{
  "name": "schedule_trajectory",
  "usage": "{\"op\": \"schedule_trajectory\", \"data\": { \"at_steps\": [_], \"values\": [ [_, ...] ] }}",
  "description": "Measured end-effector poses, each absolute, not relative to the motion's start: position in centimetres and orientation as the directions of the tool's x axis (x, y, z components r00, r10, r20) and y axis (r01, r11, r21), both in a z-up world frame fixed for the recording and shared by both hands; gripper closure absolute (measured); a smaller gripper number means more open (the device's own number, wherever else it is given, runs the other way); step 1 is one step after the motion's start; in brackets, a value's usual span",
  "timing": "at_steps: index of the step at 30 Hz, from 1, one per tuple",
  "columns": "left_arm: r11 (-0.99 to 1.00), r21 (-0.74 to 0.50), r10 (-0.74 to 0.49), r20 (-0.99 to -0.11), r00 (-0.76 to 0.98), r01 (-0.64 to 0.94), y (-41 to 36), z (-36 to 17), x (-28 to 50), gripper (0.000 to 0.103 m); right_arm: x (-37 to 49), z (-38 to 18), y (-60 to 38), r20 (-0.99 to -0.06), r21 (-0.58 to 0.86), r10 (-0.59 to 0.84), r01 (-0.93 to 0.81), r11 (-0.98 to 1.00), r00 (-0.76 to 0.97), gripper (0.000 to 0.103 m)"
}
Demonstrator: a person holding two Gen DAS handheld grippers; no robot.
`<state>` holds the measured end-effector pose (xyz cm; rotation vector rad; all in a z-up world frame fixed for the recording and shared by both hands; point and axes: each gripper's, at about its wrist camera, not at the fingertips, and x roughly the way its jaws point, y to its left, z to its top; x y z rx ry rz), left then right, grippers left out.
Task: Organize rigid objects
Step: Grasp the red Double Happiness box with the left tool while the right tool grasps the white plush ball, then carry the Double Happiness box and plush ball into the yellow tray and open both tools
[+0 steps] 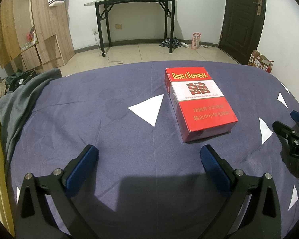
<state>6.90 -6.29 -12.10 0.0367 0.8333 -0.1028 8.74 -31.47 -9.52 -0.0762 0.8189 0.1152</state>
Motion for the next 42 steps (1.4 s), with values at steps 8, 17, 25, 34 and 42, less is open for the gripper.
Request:
{"op": "schedule_trajectory", "data": {
  "at_steps": [8, 17, 25, 34, 42],
  "values": [
    [0.992, 0.006, -0.079, -0.766, 0.638, 0.129, -6.7, -11.7, 8.0, 0.0, 10.0, -9.6, -31.1, -0.749, -0.036, 0.069, -0.144, 0.989, 0.659, 0.0],
    [0.991, -0.065, -0.114, -0.87, 0.479, 0.119, -8.1, -4.7, 12.8, 0.0, 4.3, -3.8, -26.8, -0.844, 0.005, 0.396, -0.735, 0.679, 0.361, 0.001],
    [0.986, -0.077, -0.127, -0.922, 0.367, 0.147, -11.0, -7.6, 14.3, 0.0, -0.1, -5.7, -21.7, -0.868, 0.179, 0.471, -0.787, 0.591, 0.156, 0.0],
    [0.98, -0.053, -0.121, -0.923, 0.366, 0.192, -12.5, -8.9, 14.5, 0.042, -0.9, -8.6, -18.9, -0.918, 0.147, 0.387, -0.828, 0.541, 0.09, 0.024],
    [0.956, -0.149, -0.247, -0.871, 0.424, 0.252, -9.4, -5.3, 13.2, 0.045, -0.2, -7.5, -19.6, -0.883, 0.237, 0.467, -0.815, 0.528, 0.046, 0.052]
  ]
}}
